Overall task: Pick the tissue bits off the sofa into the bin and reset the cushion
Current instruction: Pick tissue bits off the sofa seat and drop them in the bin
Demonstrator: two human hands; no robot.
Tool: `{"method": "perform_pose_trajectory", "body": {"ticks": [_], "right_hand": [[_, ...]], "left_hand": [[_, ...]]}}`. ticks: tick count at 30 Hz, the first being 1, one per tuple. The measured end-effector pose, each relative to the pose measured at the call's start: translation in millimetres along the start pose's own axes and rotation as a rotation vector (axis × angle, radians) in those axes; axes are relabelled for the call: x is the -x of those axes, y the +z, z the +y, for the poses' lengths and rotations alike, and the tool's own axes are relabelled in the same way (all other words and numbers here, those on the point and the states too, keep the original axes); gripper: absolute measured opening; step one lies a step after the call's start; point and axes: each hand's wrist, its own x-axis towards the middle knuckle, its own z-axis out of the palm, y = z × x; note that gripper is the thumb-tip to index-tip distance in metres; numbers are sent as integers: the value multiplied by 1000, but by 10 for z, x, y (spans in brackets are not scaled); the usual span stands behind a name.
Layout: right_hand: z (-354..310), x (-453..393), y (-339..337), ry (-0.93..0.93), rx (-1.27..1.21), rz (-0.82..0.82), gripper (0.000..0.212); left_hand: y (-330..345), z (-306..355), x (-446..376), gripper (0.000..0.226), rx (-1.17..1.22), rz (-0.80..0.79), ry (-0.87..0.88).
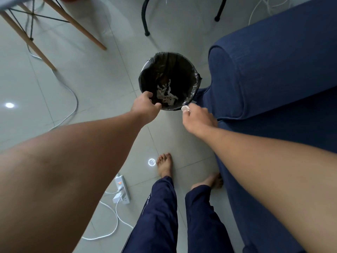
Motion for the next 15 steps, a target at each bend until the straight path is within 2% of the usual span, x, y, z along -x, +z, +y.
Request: {"method": "perform_pose_trajectory", "body": {"ticks": [9,10,13,15], "right_hand": [[-622,-391,-259,-68,-139,81,21],[-652,-429,-264,-60,-164,56,29],[-669,-469,-266,-41,-183,-58,71],[-625,-457,-225,-60,-147,-90,82]], "left_hand": [[22,-274,153,51,-82,-64,12],[33,-300,165,51,-89,-68,11],[61,-358,191,50,-93,-76,0],[74,-374,202,51,-94,-85,-2]]}}
